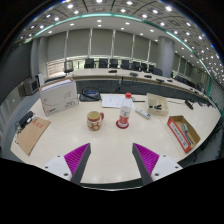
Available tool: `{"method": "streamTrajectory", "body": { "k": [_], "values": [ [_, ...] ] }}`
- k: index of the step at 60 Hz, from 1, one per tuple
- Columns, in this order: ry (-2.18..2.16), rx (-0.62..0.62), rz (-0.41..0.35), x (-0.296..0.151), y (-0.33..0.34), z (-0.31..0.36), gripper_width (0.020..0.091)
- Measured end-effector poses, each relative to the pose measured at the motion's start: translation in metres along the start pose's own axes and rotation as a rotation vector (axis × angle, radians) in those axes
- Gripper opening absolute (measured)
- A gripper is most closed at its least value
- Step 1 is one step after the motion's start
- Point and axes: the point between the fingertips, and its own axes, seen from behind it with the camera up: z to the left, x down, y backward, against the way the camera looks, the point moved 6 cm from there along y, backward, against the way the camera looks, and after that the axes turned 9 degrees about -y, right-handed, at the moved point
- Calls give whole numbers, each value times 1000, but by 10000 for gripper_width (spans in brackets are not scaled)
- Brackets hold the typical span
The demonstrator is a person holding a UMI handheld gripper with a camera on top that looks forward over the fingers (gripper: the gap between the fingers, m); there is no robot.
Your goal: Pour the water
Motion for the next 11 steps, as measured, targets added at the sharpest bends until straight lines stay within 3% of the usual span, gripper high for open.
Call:
{"method": "streamTrajectory", "body": {
  "k": [11],
  "values": [
    [-13, -20, -14, -9, 4, 6, 860]
  ]
}}
